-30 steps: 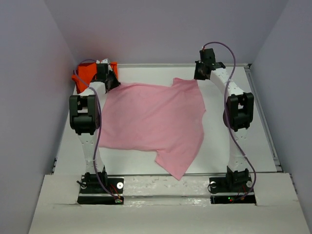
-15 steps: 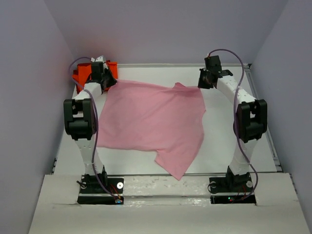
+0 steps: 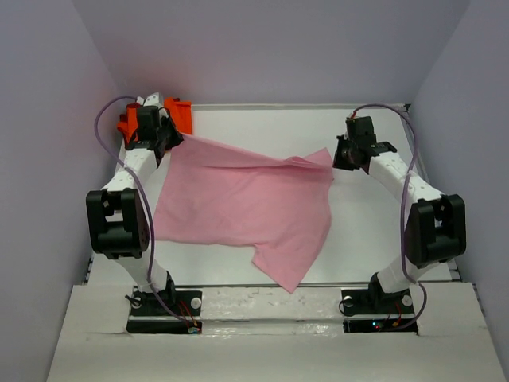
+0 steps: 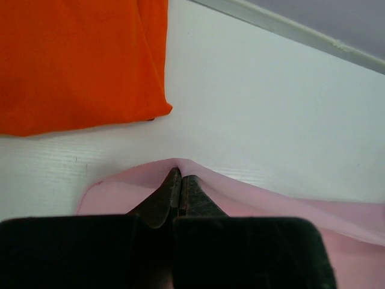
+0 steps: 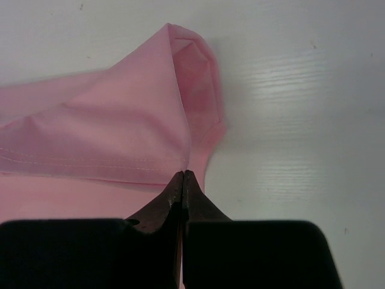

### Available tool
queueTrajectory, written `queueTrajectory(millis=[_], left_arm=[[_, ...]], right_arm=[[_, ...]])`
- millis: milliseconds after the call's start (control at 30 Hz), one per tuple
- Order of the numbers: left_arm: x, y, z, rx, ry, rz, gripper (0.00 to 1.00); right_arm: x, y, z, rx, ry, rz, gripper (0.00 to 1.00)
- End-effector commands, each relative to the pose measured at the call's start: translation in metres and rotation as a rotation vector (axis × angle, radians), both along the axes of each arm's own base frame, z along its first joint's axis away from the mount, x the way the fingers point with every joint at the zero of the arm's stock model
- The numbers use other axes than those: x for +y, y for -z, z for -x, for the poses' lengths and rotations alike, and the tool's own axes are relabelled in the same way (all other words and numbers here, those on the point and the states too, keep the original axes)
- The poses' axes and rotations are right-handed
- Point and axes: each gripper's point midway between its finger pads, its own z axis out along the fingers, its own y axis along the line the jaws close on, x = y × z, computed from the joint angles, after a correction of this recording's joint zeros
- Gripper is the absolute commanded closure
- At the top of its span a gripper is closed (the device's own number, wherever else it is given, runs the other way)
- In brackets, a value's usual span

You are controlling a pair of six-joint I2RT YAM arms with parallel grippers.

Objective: Fold and stack the t-shirts
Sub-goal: Fold the flattened tshirt in 1/3 of the way

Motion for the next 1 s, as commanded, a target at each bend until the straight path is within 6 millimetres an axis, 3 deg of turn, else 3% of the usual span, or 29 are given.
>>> queueTrajectory(millis=[0,167,200,400,733,967], left_arm=[[0.01,0.011,0.018,0.03,-0.028,-0.039,1.0],[0.011,0.037,0.029,0.141,-0.043,-0.036,1.0],[0.013,0.052,0.034,0.195,-0.05,-0.043,1.0],[0.018,0.077,0.045,0.291,-0.076,-0.054,1.0],[0.018,0.108,0.064,0.391,-0.098,-0.033,1.0],[0.026,0.124,0.079,0.445,-0.135,-0.049,1.0]], right_arm=[[0.0,-0.013,0.009,-0.059,0.008,-0.019,1.0],[0.003,-0.004,0.025,-0.034,-0.002,-0.031,1.0],[0.003,0.002,0.031,-0.019,-0.003,-0.035,1.0],[0.014,0.017,0.045,0.021,-0.033,-0.058,1.0],[0.032,0.06,0.076,0.128,-0.066,-0.12,1.0],[0.039,0.105,0.103,0.257,-0.076,-0.135,1.0]])
